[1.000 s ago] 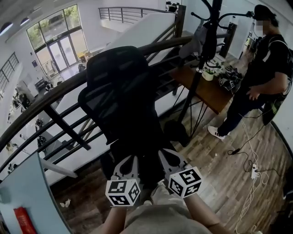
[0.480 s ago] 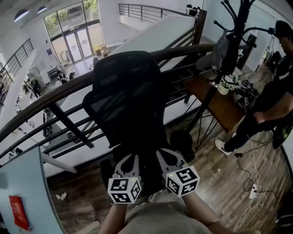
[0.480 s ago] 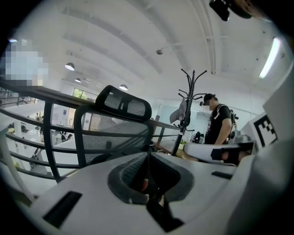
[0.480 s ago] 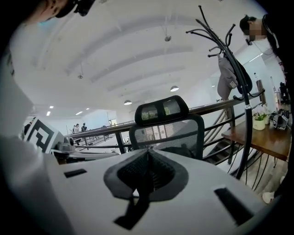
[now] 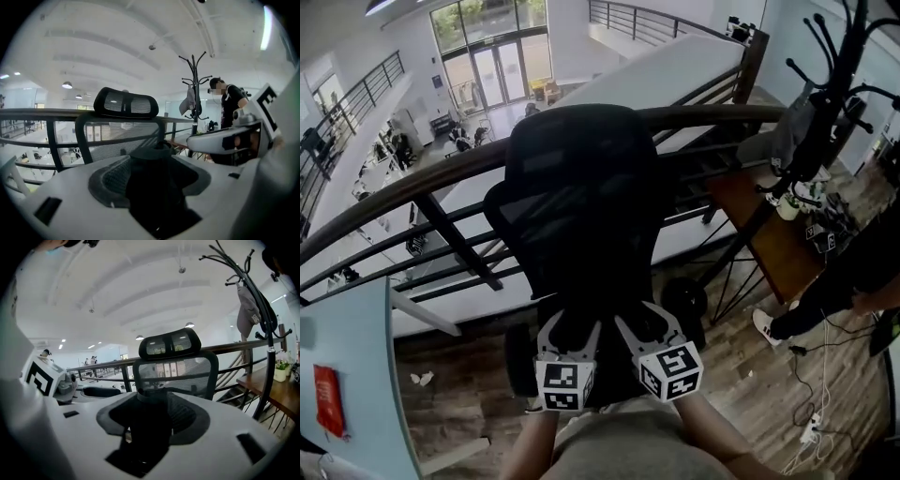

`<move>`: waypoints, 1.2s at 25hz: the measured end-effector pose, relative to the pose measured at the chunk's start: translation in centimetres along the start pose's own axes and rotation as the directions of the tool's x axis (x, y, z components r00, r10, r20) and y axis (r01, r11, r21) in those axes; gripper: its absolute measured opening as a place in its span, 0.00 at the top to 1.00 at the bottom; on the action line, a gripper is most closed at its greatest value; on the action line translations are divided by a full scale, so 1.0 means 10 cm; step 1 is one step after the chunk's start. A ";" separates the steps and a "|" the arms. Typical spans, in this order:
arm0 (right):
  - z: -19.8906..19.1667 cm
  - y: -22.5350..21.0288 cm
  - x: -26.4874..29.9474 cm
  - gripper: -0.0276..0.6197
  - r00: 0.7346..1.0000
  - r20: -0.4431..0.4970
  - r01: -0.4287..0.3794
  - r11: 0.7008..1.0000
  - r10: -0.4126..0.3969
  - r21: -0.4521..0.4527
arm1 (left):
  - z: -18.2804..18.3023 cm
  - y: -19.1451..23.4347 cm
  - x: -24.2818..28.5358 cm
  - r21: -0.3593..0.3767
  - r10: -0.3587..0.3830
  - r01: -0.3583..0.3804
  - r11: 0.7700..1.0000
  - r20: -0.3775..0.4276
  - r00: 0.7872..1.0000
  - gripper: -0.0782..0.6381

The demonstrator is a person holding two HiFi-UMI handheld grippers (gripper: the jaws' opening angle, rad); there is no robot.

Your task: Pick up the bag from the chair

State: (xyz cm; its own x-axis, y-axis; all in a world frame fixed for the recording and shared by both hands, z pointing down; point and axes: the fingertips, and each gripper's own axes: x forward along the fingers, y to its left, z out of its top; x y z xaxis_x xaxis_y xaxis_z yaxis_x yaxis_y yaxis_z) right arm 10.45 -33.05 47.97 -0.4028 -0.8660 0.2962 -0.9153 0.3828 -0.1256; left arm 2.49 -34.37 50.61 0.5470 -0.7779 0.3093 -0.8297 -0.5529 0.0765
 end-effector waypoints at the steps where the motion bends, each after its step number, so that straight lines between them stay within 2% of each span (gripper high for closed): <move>1: -0.04 -0.04 0.03 0.70 1.000 -0.010 -0.003 1.000 0.003 -0.021 | -0.04 0.03 0.06 0.026 0.022 -0.022 0.999 -0.003 1.000 0.54; 5: -0.16 -0.18 0.16 0.65 0.999 -0.047 -0.020 0.996 0.016 -0.082 | -0.20 0.09 0.27 0.116 0.091 -0.085 0.990 -0.041 0.995 0.46; 8: -0.24 -0.29 0.25 0.63 0.997 -0.072 -0.019 0.989 0.009 -0.143 | -0.28 0.12 0.41 0.208 0.139 -0.124 0.970 -0.061 0.988 0.44; 12: -0.30 -0.40 0.39 0.62 0.996 -0.085 -0.016 0.973 -0.004 -0.228 | -0.31 0.17 0.56 0.275 0.196 -0.177 0.945 -0.043 0.980 0.44; 17: -0.37 -0.46 0.60 0.61 0.995 -0.098 -0.028 0.938 -0.007 -0.345 | -0.29 0.27 0.70 0.392 0.262 -0.248 0.886 0.019 0.965 0.44; 20: -0.35 -0.47 0.69 0.61 0.996 -0.084 -0.017 0.912 -0.019 -0.409 | -0.26 0.31 0.74 0.416 0.277 -0.269 0.868 0.044 0.960 0.44; 23: -0.30 -0.45 0.77 0.61 0.999 -0.046 0.000 0.873 -0.026 -0.488 | -0.20 0.30 0.75 0.445 0.279 -0.289 0.847 0.089 0.956 0.44; 25: -0.27 -0.45 0.80 0.61 0.999 -0.013 0.018 0.851 -0.029 -0.525 | -0.12 0.25 0.75 0.448 0.265 -0.290 0.846 0.120 0.957 0.45; 27: -0.20 -0.44 0.82 0.61 0.999 0.028 0.035 0.840 -0.024 -0.541 | -0.07 0.22 0.76 0.441 0.255 -0.294 0.848 0.148 0.956 0.48; 30: -0.10 -0.42 0.87 0.61 0.998 0.063 0.034 0.844 0.000 -0.535 | 0.00 0.20 0.76 0.435 0.246 -0.302 0.848 0.182 0.952 0.53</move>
State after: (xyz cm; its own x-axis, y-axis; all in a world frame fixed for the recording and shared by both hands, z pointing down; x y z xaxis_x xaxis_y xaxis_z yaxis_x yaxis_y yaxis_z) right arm 10.79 -41.90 52.01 -0.4026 -0.8845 0.2357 -0.7836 0.4661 0.4107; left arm 5.00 -41.39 53.09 0.3373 -0.9308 0.1412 -0.8204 -0.3642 -0.4408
